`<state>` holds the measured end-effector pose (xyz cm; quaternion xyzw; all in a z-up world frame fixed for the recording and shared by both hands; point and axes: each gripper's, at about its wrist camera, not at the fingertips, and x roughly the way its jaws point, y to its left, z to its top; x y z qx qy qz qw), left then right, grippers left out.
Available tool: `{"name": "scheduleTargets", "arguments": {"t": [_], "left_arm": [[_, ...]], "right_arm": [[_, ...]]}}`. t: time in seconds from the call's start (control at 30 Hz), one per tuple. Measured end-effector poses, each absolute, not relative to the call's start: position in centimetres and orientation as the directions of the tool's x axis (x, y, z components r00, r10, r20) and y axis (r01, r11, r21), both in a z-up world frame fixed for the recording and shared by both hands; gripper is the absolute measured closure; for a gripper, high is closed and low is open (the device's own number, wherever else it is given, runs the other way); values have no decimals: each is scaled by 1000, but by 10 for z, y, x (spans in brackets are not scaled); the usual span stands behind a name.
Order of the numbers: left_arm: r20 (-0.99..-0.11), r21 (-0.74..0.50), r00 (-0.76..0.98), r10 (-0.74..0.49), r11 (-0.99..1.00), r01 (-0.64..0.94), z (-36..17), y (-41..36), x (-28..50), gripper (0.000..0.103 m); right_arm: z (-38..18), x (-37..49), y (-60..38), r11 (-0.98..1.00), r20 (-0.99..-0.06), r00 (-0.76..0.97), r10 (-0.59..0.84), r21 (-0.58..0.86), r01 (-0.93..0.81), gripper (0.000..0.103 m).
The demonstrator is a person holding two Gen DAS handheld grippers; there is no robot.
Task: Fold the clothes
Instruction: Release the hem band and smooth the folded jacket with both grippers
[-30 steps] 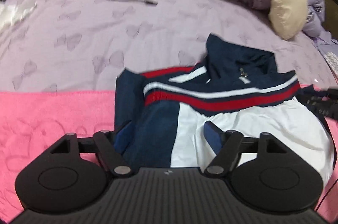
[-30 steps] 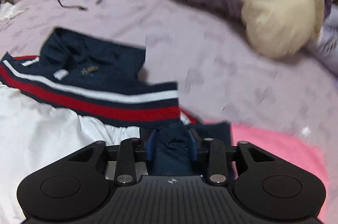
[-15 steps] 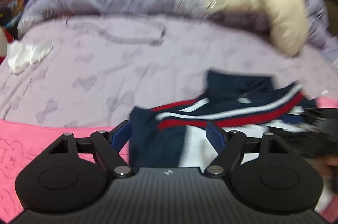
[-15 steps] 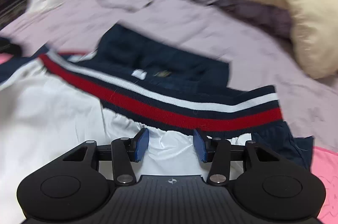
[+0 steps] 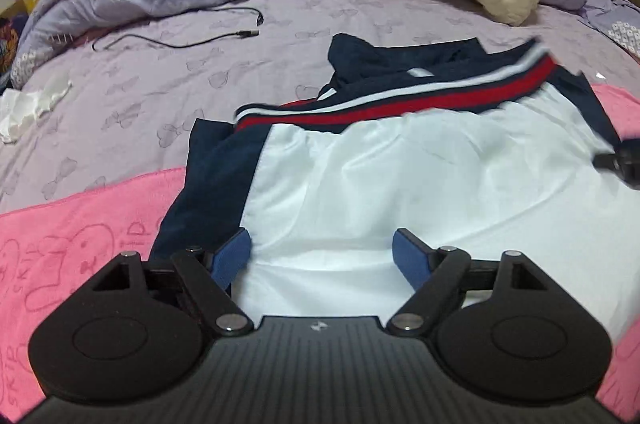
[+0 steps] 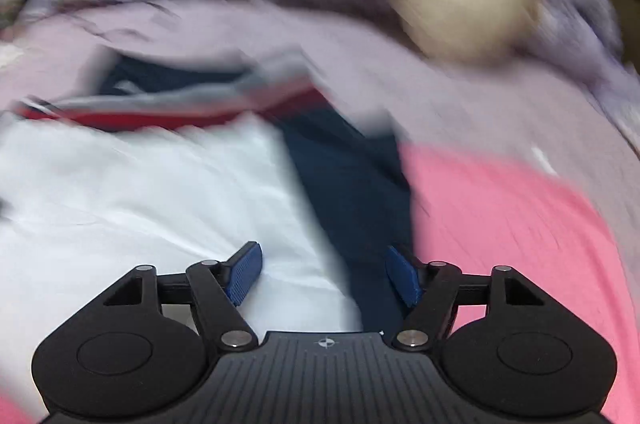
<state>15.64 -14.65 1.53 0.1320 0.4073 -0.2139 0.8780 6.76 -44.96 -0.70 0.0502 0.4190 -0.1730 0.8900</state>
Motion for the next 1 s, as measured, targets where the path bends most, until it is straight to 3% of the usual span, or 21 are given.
{"name": "scheduleTargets", "arguments": {"t": [0.1,0.23,0.33,0.43,0.5,0.6,0.63,0.67,0.7,1.0], "left_arm": [[-760,12,586,-282,895,446,38,-148,147,24],[-747,-86,559,-360,886,455,54,-154,117,20],[-761,-55,537,-365,860,506,48,-175,105,20],[-783,-33,508,-358,840,542,33,-191,102,20],[-798,-19,489,-353,825,564,23,-201,100,20],[-803,-11,478,-356,811,585,13,-207,97,20],[-805,-8,476,-353,810,586,11,-208,97,20],[-808,-5,474,-350,809,588,8,-208,98,20],[-811,-2,472,-346,808,589,6,-209,99,20],[-799,123,562,-216,855,503,-5,-235,145,18]], "right_arm": [[17,65,-445,922,-738,607,-296,-54,383,35],[55,50,-404,955,-656,707,-262,-71,288,32],[57,34,-364,984,-673,724,-150,-28,178,32],[38,21,-322,989,-712,688,-144,-85,119,30],[18,17,-309,981,-747,638,-187,-106,163,30],[20,3,-304,970,-713,668,-211,-66,235,30],[25,-1,-303,967,-685,696,-215,-50,250,27],[25,-4,-301,966,-666,713,-221,-51,251,17],[18,-1,-299,969,-686,695,-216,-64,238,16],[-11,-8,-312,960,-673,717,-185,33,278,14]]}}
